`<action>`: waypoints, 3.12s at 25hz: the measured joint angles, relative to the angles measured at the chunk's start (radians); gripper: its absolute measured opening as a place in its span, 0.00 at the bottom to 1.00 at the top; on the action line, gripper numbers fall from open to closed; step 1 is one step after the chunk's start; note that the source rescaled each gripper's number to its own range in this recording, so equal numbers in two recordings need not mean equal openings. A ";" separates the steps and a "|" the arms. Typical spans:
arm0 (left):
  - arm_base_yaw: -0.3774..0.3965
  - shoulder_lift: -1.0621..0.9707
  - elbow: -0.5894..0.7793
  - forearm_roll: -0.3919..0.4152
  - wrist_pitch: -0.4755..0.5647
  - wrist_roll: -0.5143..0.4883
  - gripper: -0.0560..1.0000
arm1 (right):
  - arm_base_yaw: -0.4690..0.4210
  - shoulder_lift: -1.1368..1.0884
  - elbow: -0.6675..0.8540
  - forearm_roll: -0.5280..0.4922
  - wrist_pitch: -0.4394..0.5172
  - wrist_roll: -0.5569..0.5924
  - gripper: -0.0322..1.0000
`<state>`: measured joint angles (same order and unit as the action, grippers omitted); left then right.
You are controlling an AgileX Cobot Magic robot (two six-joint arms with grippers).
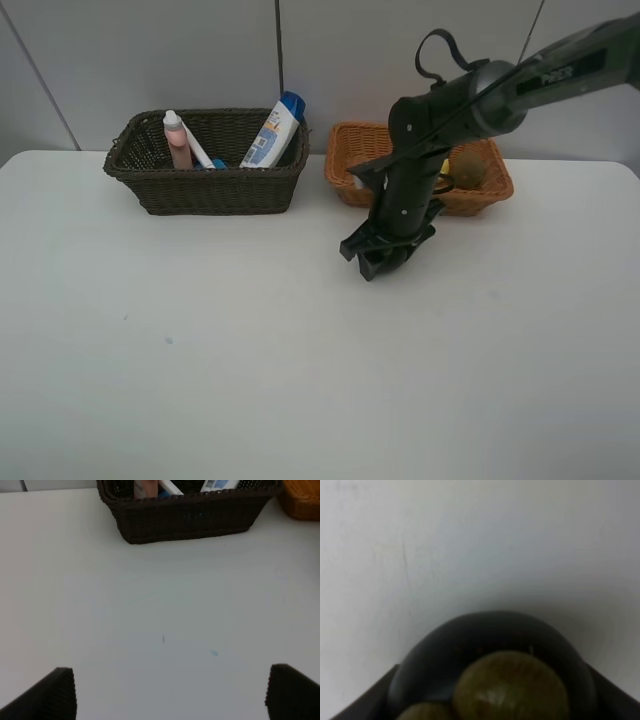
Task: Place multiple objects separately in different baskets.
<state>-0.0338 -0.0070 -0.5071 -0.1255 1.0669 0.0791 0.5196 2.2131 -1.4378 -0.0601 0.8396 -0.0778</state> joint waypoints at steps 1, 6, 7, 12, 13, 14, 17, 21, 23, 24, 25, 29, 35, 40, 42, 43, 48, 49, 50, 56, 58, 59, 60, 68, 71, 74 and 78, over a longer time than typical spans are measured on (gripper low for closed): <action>0.000 0.000 0.000 0.000 0.000 0.000 0.99 | 0.000 0.000 0.000 0.000 0.002 -0.002 0.32; 0.000 0.000 0.000 0.000 0.000 0.000 0.99 | 0.000 -0.020 0.002 0.021 0.037 -0.005 0.32; 0.000 0.000 0.000 0.000 0.000 0.000 0.99 | 0.000 -0.033 0.002 0.027 0.054 -0.005 0.32; 0.000 0.000 0.000 0.000 0.000 0.000 0.99 | 0.000 -0.127 -0.062 0.030 0.118 0.007 0.32; 0.000 0.000 0.000 0.000 0.000 0.000 0.99 | 0.000 -0.137 -0.089 0.030 0.123 0.010 0.32; 0.000 0.000 0.000 0.000 0.000 0.000 0.99 | 0.000 -0.141 -0.116 0.029 0.128 0.010 0.32; 0.000 0.000 0.000 0.000 0.000 0.000 0.99 | 0.000 -0.129 -0.228 0.021 0.135 0.010 0.32; 0.000 0.000 0.000 0.000 0.000 0.000 0.99 | -0.023 -0.044 -0.400 0.000 0.136 0.010 0.32; 0.000 0.000 0.000 0.000 0.000 0.000 0.99 | -0.048 0.020 -0.494 -0.002 0.136 0.010 0.32; 0.000 0.000 0.000 0.000 0.000 0.000 0.99 | -0.063 0.047 -0.536 -0.002 0.136 0.010 0.32; 0.000 0.000 0.000 0.000 0.000 0.000 0.99 | -0.078 0.077 -0.567 -0.002 0.136 0.010 0.32; 0.000 0.000 0.000 0.000 0.000 0.000 0.99 | -0.128 0.165 -0.659 -0.005 0.137 0.010 0.54; 0.000 0.000 0.000 0.000 0.000 0.000 0.99 | -0.146 0.205 -0.669 0.003 0.144 0.010 0.92; 0.000 0.000 0.000 0.000 0.000 0.000 0.99 | -0.150 0.194 -0.674 0.018 0.198 0.014 0.95; 0.000 0.000 0.000 0.000 0.000 0.000 0.99 | -0.156 0.172 -0.674 0.018 0.228 0.031 0.95; 0.000 0.000 0.000 0.000 0.000 0.000 0.99 | -0.163 0.154 -0.674 0.020 0.245 0.036 0.95; 0.000 0.000 0.000 0.000 0.000 0.000 0.99 | -0.252 0.067 -0.674 0.022 0.354 0.078 0.95; 0.000 0.000 0.000 0.000 0.000 0.000 0.99 | -0.283 0.058 -0.674 0.027 0.366 0.091 0.95; 0.000 0.000 0.000 0.000 0.000 0.000 0.99 | -0.317 0.051 -0.674 0.037 0.370 0.101 0.95; 0.000 0.000 0.000 0.000 0.000 0.000 0.99 | -0.483 -0.032 -0.554 0.070 0.374 0.122 0.95; 0.000 0.000 0.000 0.000 0.000 0.000 0.99 | -0.515 -0.088 -0.470 0.060 0.374 0.123 0.95; 0.000 0.000 0.000 0.000 0.000 0.000 0.99 | -0.527 -0.115 -0.417 0.050 0.374 0.123 0.95; 0.000 0.000 0.000 0.000 0.000 0.000 0.99 | -0.536 -0.148 -0.361 0.036 0.375 0.125 0.95; 0.000 0.000 0.000 0.000 0.000 0.000 0.99 | -0.547 -0.596 0.160 -0.011 0.342 0.169 0.95; 0.000 0.000 0.000 0.000 0.000 0.000 0.99 | -0.547 -0.826 0.355 -0.016 0.317 0.173 0.95; 0.000 0.000 0.000 0.000 0.000 0.000 0.99 | -0.547 -1.071 0.500 -0.031 0.301 0.184 0.95; 0.000 0.000 0.000 0.000 0.000 0.000 0.99 | -0.547 -1.421 0.652 -0.043 0.266 0.248 0.95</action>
<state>-0.0338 -0.0070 -0.5071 -0.1255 1.0669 0.0791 -0.0276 0.7920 -0.7861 -0.1033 1.1059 0.1705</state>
